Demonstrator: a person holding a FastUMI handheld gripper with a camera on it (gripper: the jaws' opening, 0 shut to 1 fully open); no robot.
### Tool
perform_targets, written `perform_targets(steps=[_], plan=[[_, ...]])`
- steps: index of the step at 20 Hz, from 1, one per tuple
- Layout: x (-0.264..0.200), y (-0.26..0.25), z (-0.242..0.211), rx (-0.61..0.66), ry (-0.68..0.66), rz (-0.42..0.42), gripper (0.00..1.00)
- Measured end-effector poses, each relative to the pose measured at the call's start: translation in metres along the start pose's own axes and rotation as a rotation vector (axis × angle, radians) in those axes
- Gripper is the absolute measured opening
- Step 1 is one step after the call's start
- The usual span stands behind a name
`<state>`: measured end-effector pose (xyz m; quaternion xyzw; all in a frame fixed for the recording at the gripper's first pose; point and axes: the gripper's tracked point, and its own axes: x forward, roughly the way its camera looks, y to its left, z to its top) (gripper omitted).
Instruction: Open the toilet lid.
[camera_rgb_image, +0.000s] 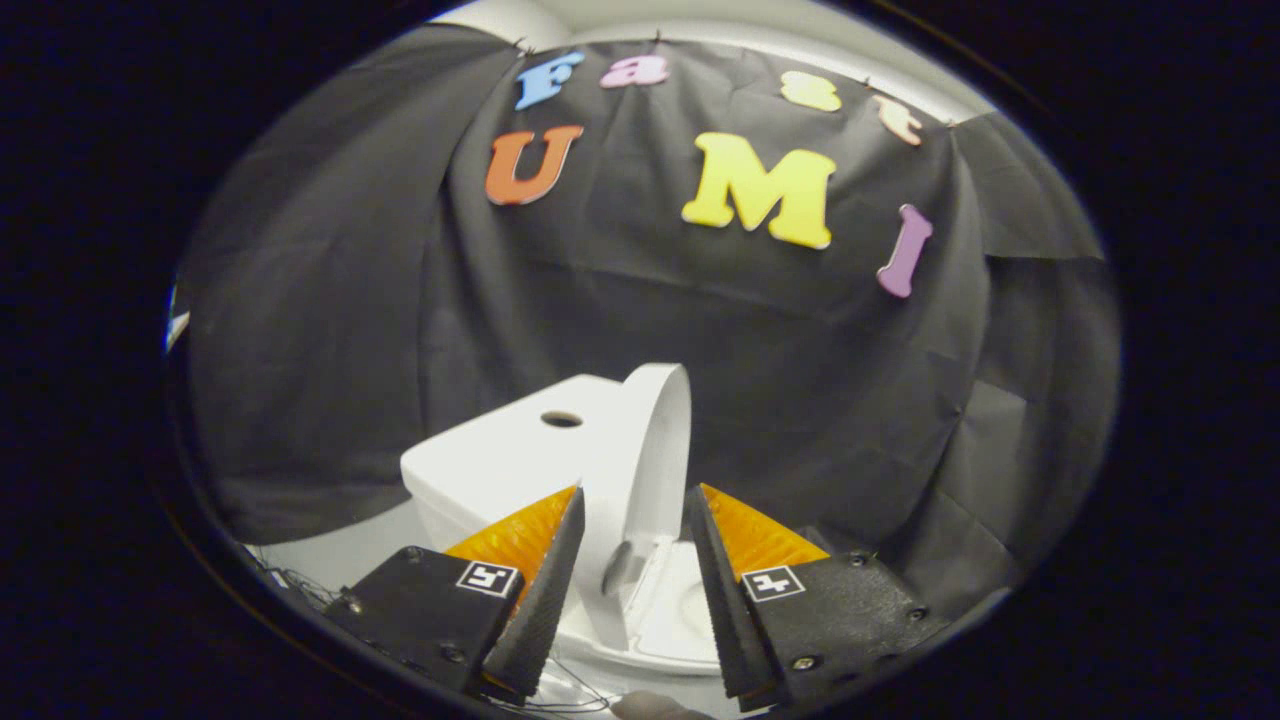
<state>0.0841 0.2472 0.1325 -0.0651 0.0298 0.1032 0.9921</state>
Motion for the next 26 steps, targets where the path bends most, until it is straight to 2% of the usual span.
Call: perform_targets(steps=[1, 6, 10, 13, 15, 19, 26], plan=[[-0.013, -0.015, 0.015, 0.032, -0.061, -0.002, 0.68], [-0.085, -0.092, 0.043, 0.170, -0.246, 0.007, 1.00], [-0.112, -0.138, 0.027, 0.132, -0.349, 0.008, 1.00], [-0.126, -0.175, -0.002, 0.067, -0.413, -0.053, 1.00], [-0.123, -0.185, -0.024, 0.095, -0.414, -0.071, 1.00], [-0.109, -0.187, -0.056, 0.188, -0.377, -0.014, 1.00], [-0.109, -0.212, -0.053, 0.277, -0.431, 0.004, 1.00]])
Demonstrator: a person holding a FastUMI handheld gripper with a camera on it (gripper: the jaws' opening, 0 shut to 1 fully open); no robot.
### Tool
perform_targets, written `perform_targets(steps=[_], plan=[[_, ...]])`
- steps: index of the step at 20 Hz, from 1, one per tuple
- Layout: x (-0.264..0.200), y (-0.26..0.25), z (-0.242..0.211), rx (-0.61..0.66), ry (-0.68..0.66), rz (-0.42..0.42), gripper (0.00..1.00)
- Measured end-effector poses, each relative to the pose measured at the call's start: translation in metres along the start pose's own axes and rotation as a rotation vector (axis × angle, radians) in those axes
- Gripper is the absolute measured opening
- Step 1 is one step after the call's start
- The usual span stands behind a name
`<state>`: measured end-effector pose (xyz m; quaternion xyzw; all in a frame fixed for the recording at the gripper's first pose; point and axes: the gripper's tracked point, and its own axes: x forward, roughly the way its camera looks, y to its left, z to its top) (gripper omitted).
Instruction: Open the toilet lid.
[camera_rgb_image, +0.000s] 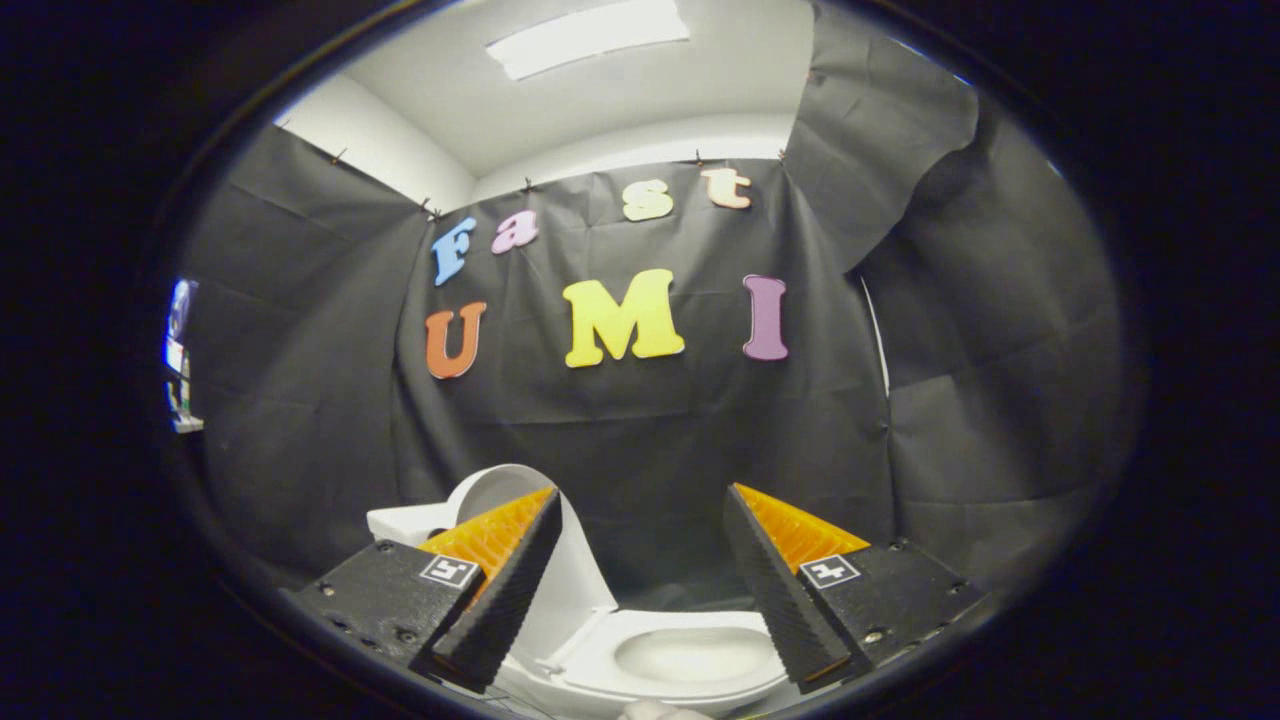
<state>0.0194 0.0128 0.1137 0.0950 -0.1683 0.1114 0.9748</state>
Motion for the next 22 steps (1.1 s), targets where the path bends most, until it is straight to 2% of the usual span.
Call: perform_targets(steps=[13, 22], plan=[[0.004, -0.047, -0.034, -0.017, 0.081, -0.104, 1.00], [0.006, -0.061, -0.038, -0.023, 0.105, -0.127, 1.00]])
